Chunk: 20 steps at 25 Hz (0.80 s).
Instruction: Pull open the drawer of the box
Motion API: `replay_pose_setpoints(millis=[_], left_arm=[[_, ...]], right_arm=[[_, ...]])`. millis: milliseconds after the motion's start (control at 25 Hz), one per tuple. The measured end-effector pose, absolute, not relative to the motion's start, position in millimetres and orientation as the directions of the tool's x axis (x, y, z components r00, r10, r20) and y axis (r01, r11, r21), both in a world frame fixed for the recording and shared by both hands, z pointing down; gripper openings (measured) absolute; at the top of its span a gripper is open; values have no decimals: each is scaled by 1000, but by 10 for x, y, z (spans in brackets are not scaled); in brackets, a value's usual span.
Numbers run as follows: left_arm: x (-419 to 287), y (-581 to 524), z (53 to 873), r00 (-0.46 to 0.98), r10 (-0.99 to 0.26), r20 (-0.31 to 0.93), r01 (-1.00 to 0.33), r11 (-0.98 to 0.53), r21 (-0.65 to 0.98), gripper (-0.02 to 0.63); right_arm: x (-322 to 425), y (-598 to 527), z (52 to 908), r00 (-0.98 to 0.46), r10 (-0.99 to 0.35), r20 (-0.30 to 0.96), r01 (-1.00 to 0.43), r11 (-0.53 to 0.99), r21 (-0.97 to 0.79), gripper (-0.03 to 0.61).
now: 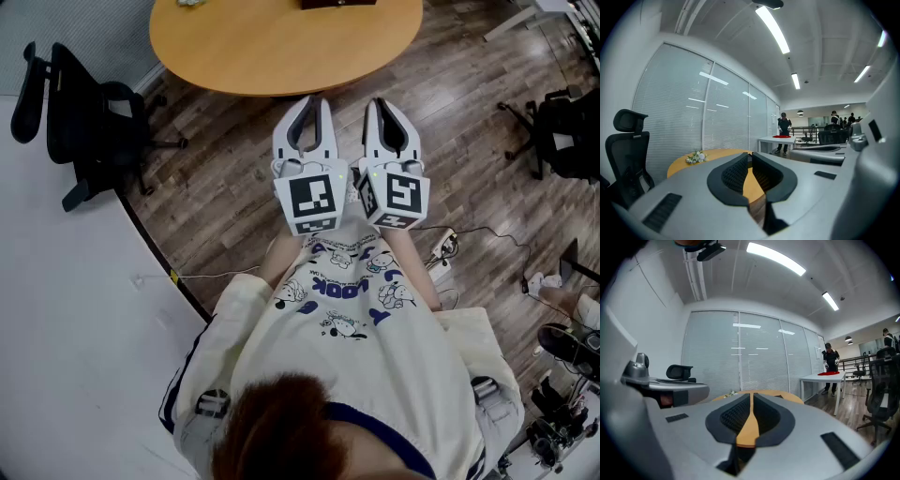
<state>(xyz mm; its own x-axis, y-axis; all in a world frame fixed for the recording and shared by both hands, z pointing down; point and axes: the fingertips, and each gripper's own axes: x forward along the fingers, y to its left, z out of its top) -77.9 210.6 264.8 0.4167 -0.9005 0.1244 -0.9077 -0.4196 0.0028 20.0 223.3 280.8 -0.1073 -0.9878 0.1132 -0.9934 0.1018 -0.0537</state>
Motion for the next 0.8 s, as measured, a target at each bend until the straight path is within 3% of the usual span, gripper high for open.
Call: replay_pose_setpoints(millis=[800], left_arm=[[-872,2088,2752,444,-886,133,-894,-447,1,39]], right_arm=[[108,2230,2959,-76,-990,121,-994,65,-90,43]])
